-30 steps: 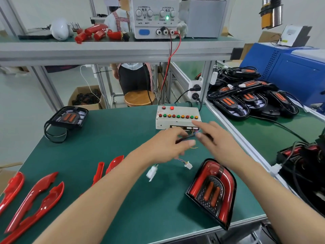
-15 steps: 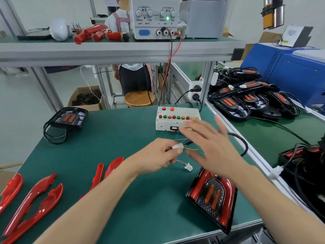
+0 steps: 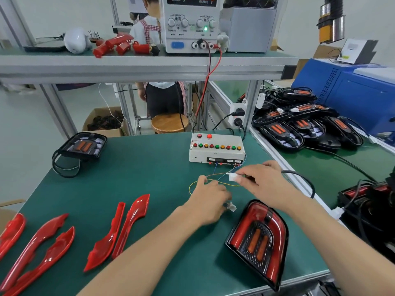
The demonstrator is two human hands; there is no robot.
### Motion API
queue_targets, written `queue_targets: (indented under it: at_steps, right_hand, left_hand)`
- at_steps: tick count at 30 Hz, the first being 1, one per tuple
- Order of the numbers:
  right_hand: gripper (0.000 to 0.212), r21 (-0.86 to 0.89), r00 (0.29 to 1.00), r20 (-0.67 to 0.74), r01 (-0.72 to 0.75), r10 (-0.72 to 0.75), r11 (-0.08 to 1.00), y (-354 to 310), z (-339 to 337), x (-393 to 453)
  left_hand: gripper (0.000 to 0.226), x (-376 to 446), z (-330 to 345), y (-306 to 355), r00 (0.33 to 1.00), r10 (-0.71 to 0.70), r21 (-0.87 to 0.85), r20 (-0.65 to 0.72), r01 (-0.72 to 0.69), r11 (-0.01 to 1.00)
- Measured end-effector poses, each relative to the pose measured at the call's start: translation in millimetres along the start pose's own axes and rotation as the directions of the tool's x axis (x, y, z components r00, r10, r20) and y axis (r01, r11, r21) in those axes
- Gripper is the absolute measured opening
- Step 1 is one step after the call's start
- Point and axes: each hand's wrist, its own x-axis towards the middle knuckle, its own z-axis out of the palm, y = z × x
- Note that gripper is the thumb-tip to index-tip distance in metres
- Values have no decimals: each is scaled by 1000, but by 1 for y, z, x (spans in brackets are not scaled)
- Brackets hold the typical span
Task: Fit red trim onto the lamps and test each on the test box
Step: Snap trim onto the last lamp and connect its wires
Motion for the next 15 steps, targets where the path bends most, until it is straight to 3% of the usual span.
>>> queue_targets:
  at_steps: [4,6,10,15]
  right_hand:
    - [14,39,1000,-2,-26,26,999,5,3,0]
    - [18,66,999,-23,-31,33,997,11,2,-1]
    - [18,137,996,-69,-49,59,989,19,-4,-2]
    - [9,55,981,-184,74,-63,996,12,-3,-2]
  left_hand:
    - [22,5,1,0,995,24,-89,-95,-33,995]
    - [25,5,-2,-6,977,-96,-244,-190,48,969]
    - [16,1,-9,-20,886,-340,-619,-316,79,781]
    - [20,-1,-14,-20,902,-309,-625,-303,57,778]
